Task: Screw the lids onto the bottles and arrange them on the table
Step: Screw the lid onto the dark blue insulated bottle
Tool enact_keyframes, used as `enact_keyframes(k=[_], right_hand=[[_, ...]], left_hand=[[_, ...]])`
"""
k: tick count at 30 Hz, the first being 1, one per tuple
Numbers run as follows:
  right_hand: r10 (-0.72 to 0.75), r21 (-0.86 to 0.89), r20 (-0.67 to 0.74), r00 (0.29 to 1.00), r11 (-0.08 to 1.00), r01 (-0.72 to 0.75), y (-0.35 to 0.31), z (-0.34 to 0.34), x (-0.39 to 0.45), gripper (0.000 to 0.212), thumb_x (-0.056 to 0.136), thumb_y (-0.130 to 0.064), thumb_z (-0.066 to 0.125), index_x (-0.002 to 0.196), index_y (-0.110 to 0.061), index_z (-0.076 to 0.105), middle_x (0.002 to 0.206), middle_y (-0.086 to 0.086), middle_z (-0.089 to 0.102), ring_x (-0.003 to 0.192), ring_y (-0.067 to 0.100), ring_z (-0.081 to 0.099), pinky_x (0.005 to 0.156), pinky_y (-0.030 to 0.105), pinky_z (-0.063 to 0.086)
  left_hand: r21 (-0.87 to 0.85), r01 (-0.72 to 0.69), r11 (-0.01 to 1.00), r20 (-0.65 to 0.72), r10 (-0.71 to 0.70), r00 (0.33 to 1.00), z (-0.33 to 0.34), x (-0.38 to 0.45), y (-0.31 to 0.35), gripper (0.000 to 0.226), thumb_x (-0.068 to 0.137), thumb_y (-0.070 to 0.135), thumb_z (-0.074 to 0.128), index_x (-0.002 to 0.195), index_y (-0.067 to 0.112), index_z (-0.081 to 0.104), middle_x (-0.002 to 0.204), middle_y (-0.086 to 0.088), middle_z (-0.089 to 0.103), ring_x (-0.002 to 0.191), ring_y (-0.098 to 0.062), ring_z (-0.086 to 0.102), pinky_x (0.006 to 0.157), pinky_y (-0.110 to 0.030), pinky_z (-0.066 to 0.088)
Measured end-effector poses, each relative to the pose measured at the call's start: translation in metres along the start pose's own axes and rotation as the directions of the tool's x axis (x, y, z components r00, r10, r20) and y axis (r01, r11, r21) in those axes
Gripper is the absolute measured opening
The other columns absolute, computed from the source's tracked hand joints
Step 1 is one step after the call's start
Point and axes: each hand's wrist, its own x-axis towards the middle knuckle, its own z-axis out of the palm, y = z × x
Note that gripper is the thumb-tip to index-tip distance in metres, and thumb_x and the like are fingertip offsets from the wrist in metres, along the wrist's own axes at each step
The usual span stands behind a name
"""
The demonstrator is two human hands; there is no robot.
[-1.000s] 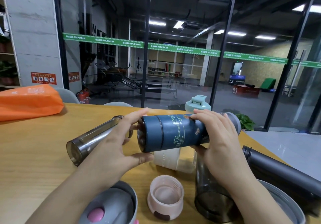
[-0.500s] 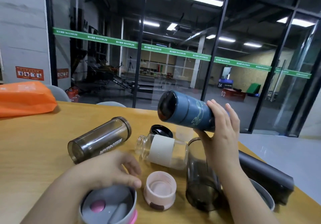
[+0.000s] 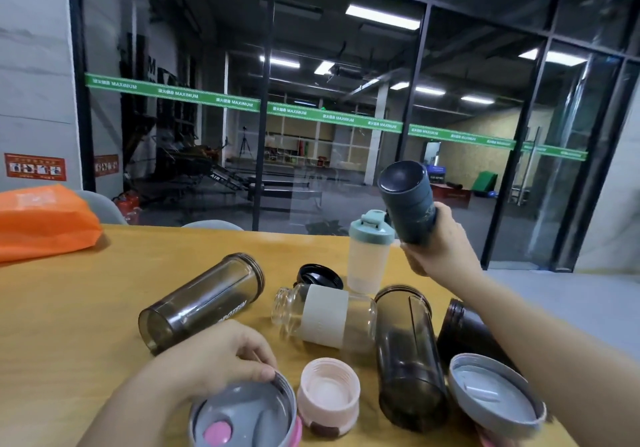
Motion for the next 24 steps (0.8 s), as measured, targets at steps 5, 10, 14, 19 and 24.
enact_keyframes(k=[5, 10, 14, 19, 24], right_hand=[[0.237, 0.065, 0.022, 0.971, 0.969, -0.238, 0.010, 0.007, 0.009, 0.071, 0.077, -0.019, 0.076, 0.131, -0.016, 0.031, 0.132, 0.013, 0.051, 0.122, 0.034, 0.050, 0.098, 0.051, 0.044], [0.394, 0.100, 0.065, 0.917, 0.911, -0.399, 0.014, 0.015, 0.017, 0.067, 0.077, -0.017, 0.077, 0.124, -0.012, 0.030, 0.129, 0.015, 0.049, 0.120, 0.035, 0.050, 0.095, 0.049, 0.046], [0.448, 0.079, 0.098, 0.889, 0.887, -0.455, 0.020, 0.025, 0.021, 0.062, 0.074, -0.018, 0.079, 0.111, -0.012, 0.030, 0.113, 0.012, 0.050, 0.107, 0.032, 0.052, 0.094, 0.050, 0.048], [0.470, 0.075, 0.155, 0.869, 0.871, -0.485, 0.020, 0.037, 0.026, 0.064, 0.071, -0.018, 0.081, 0.108, -0.009, 0.030, 0.106, 0.010, 0.048, 0.098, 0.028, 0.051, 0.091, 0.048, 0.049], [0.503, 0.040, 0.167, 0.848, 0.856, -0.515, 0.024, 0.044, 0.028, 0.073, 0.069, -0.016, 0.083, 0.119, -0.003, 0.032, 0.109, 0.014, 0.049, 0.104, 0.032, 0.054, 0.093, 0.049, 0.049]], left_hand=[[-0.104, -0.008, 0.995, -0.061, 0.001, 0.998, 0.000, 0.002, -0.003, 0.017, 0.085, 0.027, 0.071, 0.072, 0.038, 0.073, 0.084, 0.005, 0.075, 0.080, -0.004, 0.067, 0.081, -0.024, 0.052], [-0.326, -0.002, 0.945, -0.131, -0.043, 0.990, 0.002, 0.002, 0.000, 0.013, 0.088, 0.028, 0.065, 0.079, 0.029, 0.073, 0.090, 0.001, 0.075, 0.089, -0.018, 0.068, 0.080, -0.030, 0.050], [-0.472, -0.035, 0.881, -0.262, -0.102, 0.960, 0.008, 0.008, 0.003, 0.014, 0.092, 0.019, 0.061, 0.086, 0.015, 0.073, 0.090, -0.005, 0.075, 0.086, -0.024, 0.067, 0.075, -0.032, 0.049], [-0.639, -0.037, 0.768, -0.318, -0.220, 0.922, 0.017, 0.018, 0.007, 0.027, 0.099, 0.025, 0.050, 0.092, 0.018, 0.075, 0.089, -0.004, 0.076, 0.086, -0.027, 0.068, 0.071, -0.034, 0.049], [-0.830, -0.062, 0.554, -0.307, -0.362, 0.880, 0.019, 0.025, 0.002, 0.034, 0.100, 0.026, 0.046, 0.111, 0.000, 0.064, 0.105, -0.026, 0.069, 0.083, -0.033, 0.065, 0.059, -0.034, 0.049]])
